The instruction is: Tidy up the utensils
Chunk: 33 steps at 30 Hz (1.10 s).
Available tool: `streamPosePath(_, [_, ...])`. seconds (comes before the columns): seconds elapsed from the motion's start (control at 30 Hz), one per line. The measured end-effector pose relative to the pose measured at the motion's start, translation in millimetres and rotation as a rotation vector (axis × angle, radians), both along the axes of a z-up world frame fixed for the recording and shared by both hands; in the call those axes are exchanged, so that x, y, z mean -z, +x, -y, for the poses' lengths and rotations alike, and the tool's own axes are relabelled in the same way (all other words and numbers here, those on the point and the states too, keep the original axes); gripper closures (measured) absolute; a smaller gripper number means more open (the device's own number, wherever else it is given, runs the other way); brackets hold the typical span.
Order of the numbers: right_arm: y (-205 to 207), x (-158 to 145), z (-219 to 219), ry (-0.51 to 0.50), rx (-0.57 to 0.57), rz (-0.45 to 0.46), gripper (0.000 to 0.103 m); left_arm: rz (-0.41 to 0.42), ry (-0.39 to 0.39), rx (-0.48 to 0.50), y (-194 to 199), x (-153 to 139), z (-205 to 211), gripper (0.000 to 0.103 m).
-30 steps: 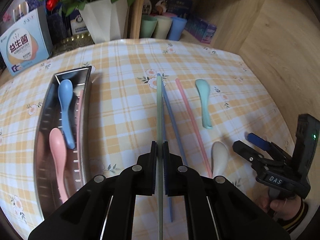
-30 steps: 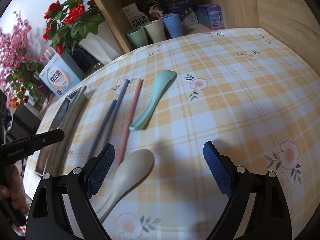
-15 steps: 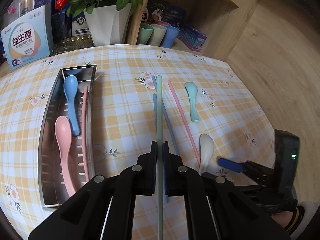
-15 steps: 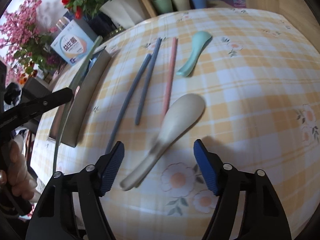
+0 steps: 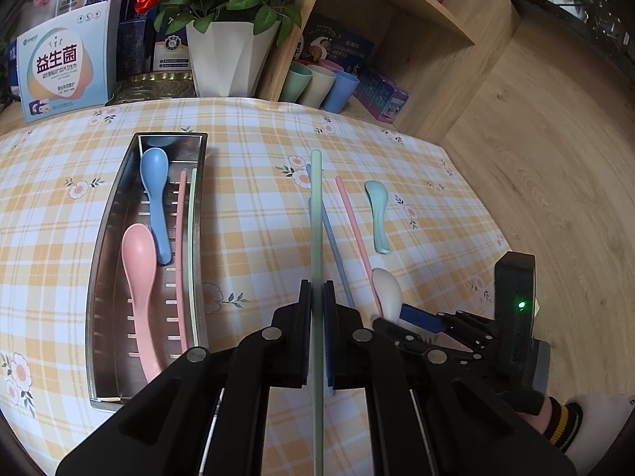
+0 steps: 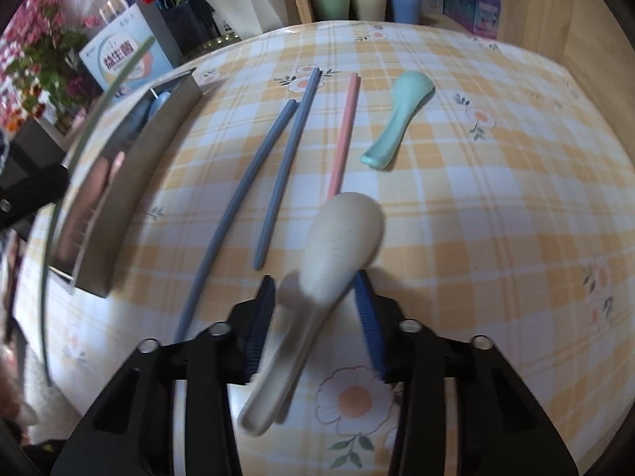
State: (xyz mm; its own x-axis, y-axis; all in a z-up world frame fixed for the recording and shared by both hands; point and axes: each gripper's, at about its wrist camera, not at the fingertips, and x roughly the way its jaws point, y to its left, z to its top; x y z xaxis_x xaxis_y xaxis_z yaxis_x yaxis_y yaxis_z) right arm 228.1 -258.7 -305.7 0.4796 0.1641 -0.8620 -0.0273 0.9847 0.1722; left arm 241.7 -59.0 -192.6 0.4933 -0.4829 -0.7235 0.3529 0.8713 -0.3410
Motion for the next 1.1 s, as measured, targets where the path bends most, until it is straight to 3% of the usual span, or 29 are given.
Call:
streamPosePath(0.13, [1, 0, 5, -0.009, 0.021, -0.005, 0.082, -0.001, -0.008, -0.007, 0, -1, -4, 0.097])
streamPosePath(0.37, [-9, -14, 13, 0.006, 0.071, 0.065, 0.083, -0.012, -0.014, -0.02, 2, 2, -10, 0.097])
streamPosePath(0.6, [-7, -24, 8, 0.03, 0.037, 0.117, 0.085, -0.014, -0.012, -0.028, 3, 2, -11, 0.097])
streamPosePath(0.67, [-7, -20, 4, 0.033, 0.025, 0.108, 0.099, -0.013, -0.009, -0.031, 2, 1, -12, 0.097])
streamPosePath(0.73, [-5, -15, 1, 0.033, 0.021, 0.094, 0.1, -0.012, -0.005, -0.034, 2, 1, -13, 0.097])
streamPosePath(1.0, [-5, -14, -5, 0.032, -0.006, 0.067, 0.098, -0.014, 0.004, -0.039, 1, 0, -13, 0.097])
streamPosePath(1.1, [-10, -23, -7, 0.021, -0.017, 0.099, 0.098, -0.017, 0.007, -0.035, 1, 1, -11, 0.097])
